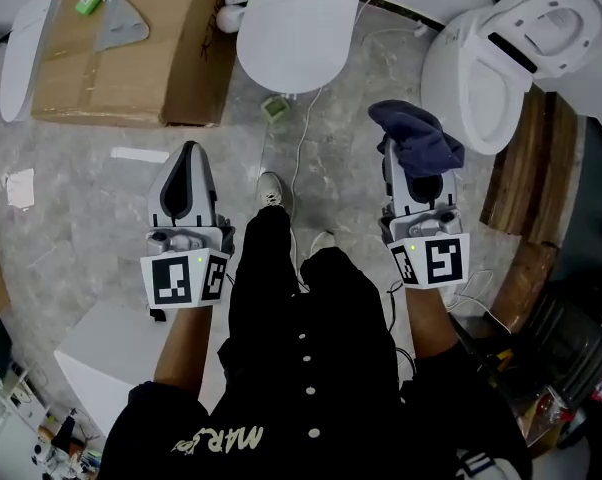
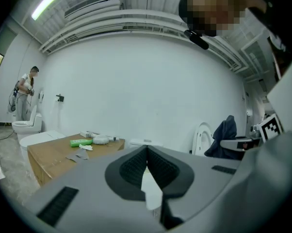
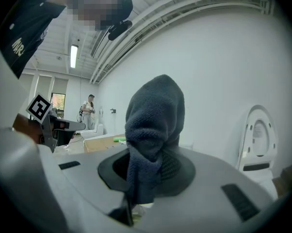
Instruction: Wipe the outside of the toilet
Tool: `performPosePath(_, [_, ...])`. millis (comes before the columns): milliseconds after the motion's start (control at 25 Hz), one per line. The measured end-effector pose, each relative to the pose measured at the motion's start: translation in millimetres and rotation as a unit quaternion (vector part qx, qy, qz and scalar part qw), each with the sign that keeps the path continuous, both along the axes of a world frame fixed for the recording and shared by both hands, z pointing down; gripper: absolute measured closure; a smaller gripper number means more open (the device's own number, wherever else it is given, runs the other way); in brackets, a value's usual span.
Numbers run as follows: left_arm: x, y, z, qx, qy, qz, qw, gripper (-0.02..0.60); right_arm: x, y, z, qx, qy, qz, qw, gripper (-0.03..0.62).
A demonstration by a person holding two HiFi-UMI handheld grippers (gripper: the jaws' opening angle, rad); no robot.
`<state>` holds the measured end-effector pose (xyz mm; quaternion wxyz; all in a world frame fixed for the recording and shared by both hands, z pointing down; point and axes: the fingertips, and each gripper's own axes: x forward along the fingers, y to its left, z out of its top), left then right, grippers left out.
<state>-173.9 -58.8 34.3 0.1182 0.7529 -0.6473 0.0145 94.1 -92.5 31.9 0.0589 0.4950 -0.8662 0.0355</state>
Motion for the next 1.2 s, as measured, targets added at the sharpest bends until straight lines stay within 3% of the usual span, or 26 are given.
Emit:
performPosePath(560, [-5.8, -21.6, 99.3, 0.001, -0.030, 0.000, 0.9995, 0.583, 4.9, -19.9, 115.6, -0.008, -0.005, 0.010, 1.000, 0.528])
performPosePath(840, [-17.2, -38.5, 159.5, -0.009, -0.024, -0.001, 0.9997, 0.583, -2.3, -35.7, 183.2, -0.002, 0.002, 0.002, 1.000, 0.528])
performPosePath(1200, [-21.1, -61.9, 228.2, 0.022, -0.051, 0.021, 0.9982, 0.583, -14.6, -53.5, 262.5, 0.012, 0.016, -0.015, 1.000, 0.528])
